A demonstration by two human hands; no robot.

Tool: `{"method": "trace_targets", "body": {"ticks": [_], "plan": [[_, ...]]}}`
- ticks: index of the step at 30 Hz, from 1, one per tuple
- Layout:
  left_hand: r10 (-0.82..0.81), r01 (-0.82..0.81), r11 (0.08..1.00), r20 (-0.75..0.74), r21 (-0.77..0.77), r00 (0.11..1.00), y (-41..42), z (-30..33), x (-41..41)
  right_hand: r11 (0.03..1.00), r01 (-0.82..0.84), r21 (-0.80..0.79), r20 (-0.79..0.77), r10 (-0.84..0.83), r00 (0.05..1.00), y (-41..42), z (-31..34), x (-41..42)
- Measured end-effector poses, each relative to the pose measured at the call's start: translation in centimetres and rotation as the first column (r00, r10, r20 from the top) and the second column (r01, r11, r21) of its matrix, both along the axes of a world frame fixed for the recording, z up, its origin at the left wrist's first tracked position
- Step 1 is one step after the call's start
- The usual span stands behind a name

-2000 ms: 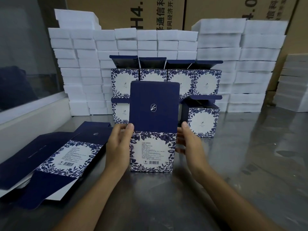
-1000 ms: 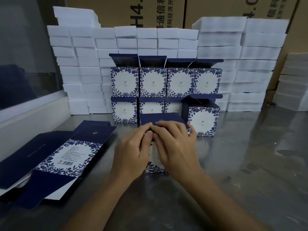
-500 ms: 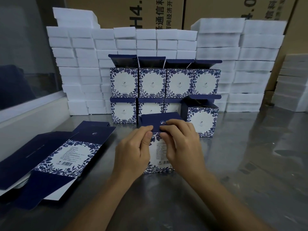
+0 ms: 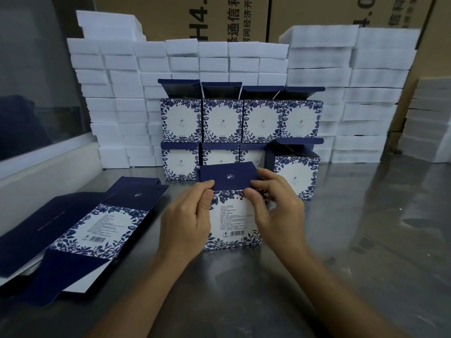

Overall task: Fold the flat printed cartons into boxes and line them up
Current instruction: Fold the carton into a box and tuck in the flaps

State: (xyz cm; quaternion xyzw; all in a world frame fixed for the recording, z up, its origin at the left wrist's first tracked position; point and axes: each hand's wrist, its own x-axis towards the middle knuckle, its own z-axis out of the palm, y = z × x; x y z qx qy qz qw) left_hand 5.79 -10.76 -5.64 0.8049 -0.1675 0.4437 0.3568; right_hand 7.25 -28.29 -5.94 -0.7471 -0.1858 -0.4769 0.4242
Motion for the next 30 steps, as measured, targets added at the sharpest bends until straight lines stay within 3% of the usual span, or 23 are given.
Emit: {"method": "trace_targets", "body": {"ticks": [5, 9, 11, 14, 19, 22, 27, 30], "plan": [[0.001, -0.001, 1.0, -0.011, 0.005, 1.0, -0.1, 0.1, -0.1, 0.995, -0.073, 0.067, 0.02, 0.071, 0.997, -0.5, 0.3, 0.3], [-0.007, 0.008, 1.0, -0.04, 0.018, 0.999, 0.2, 0.2, -0.2, 0.924, -0.204, 0.323, -0.106, 0.25, 0.962, -0.3, 0.6, 0.2], [0.006, -0.006, 1.0, -0.035, 0.016, 0.999, 0.4, 0.3, -0.1, 0.903, -0.204, 0.378, -0.147, 0.276, 0.95, -0.5, 0.8, 0.1], [0.034, -0.034, 0.999, -0.02, 0.0, 0.999, 0.7, 0.1, 0.2, 0.81, -0.266, 0.523, -0.233, 0.436, 0.869, -0.8, 1.1, -0.1], [0.049, -0.053, 0.994, -0.048, -0.093, 0.998, 1.3, 0.0, 0.8, 0.832, -0.249, 0.496, -0.422, 0.481, 0.768, -1.2, 0.6, -0.2], [0.001, -0.014, 0.989, -0.083, -0.148, 0.997, 1.3, 0.0, 0.8, 0.779, -0.336, 0.53, -0.407, 0.581, 0.705, -1.1, 0.3, -0.2], [-0.322, 0.229, 0.918, -0.27, -0.324, 0.908, 0.9, -0.4, 0.6, 0.861, -0.329, 0.388, -0.357, 0.47, 0.807, 0.4, -0.4, -0.6], [-0.327, 0.217, 0.914, -0.307, -0.342, 0.894, 0.8, -0.6, 0.7, 0.875, -0.331, 0.355, -0.343, 0.451, 0.824, 0.4, -0.4, -0.7]]}}
